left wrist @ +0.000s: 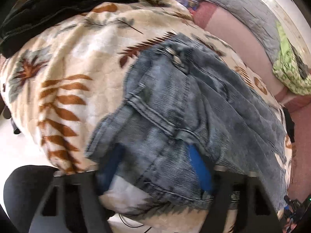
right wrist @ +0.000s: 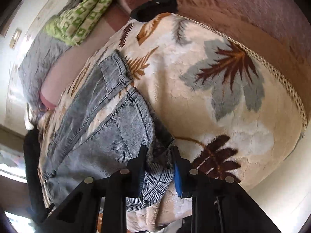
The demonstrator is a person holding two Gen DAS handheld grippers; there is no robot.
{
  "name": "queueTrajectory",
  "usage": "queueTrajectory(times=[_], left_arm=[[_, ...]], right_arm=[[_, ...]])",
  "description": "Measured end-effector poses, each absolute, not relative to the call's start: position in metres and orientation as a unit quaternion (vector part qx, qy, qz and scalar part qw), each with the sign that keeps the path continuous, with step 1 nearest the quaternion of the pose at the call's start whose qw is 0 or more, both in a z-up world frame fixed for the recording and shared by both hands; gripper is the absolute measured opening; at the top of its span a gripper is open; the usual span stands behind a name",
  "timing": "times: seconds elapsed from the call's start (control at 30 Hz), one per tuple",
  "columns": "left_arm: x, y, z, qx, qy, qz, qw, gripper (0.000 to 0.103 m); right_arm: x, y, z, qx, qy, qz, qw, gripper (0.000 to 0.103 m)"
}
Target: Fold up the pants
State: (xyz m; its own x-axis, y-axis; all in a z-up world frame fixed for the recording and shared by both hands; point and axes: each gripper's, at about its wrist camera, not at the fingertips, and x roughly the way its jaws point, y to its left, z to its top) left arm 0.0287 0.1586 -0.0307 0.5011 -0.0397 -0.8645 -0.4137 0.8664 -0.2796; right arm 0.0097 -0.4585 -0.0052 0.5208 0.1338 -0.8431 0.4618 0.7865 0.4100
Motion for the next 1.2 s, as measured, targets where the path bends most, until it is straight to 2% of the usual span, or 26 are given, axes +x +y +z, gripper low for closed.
queueTrajectory(times=[0.03,0.07,0.1,0.13,0.17,0.4,0.63,0.73,0.77,0.8,0.83,0.9,1.0,1.03,1.13,1.2], left_arm=[[0.028,0.162,-0.031,-0.233,0.487,0.116,0.834,0.035],[0.027,0.168,-0.031,-0.243,0.488,0.116,0.830,0.027],[0.026,0.172,-0.032,-0.250,0.489,0.113,0.828,0.024],[0.026,0.176,-0.032,-0.254,0.491,0.113,0.826,0.012],[0.026,0.179,-0.031,-0.250,0.494,0.116,0.825,0.006],[0.029,0.176,-0.016,-0.204,0.498,0.113,0.835,0.001],[0.010,0.159,0.045,-0.114,0.410,0.151,0.892,0.001],[0.024,0.158,0.006,-0.100,0.489,0.151,0.853,0.003],[0.031,0.162,-0.010,-0.101,0.516,0.151,0.837,0.004],[0.035,0.167,-0.026,-0.104,0.544,0.155,0.818,0.004],[0.034,0.170,-0.030,-0.104,0.547,0.160,0.815,0.004],[0.028,0.176,-0.020,-0.106,0.523,0.171,0.828,0.004],[0.025,0.175,0.013,-0.081,0.473,0.188,0.857,0.008],[0.025,0.172,0.022,-0.076,0.459,0.186,0.866,0.014],[0.028,0.156,0.040,-0.073,0.424,0.150,0.890,0.044],[0.036,0.144,0.043,-0.063,0.424,0.130,0.894,0.048]], right_arm=[[0.009,-0.457,-0.004,0.305,0.478,-0.097,0.818,0.026],[0.010,-0.455,-0.003,0.300,0.477,-0.095,0.820,0.026],[0.011,-0.454,-0.001,0.295,0.476,-0.093,0.823,0.026],[0.012,-0.453,-0.001,0.292,0.477,-0.090,0.824,0.026],[0.013,-0.452,0.000,0.289,0.478,-0.088,0.825,0.026],[0.019,-0.445,0.009,0.257,0.474,-0.077,0.839,0.024],[0.010,-0.437,0.052,0.184,0.431,-0.092,0.879,0.021],[0.017,-0.449,0.011,0.178,0.502,-0.101,0.841,0.026],[0.017,-0.455,-0.001,0.185,0.517,-0.110,0.829,0.032],[0.015,-0.461,-0.009,0.191,0.527,-0.116,0.820,0.042],[0.012,-0.466,-0.008,0.204,0.521,-0.110,0.822,0.046],[0.008,-0.471,0.006,0.207,0.500,-0.111,0.834,0.068],[0.017,-0.472,0.038,0.194,0.457,-0.103,0.862,0.072],[0.026,-0.470,0.046,0.193,0.450,-0.092,0.867,0.073],[0.066,-0.457,0.050,0.176,0.454,-0.060,0.871,0.074],[0.095,-0.447,0.038,0.146,0.478,-0.063,0.864,0.074]])
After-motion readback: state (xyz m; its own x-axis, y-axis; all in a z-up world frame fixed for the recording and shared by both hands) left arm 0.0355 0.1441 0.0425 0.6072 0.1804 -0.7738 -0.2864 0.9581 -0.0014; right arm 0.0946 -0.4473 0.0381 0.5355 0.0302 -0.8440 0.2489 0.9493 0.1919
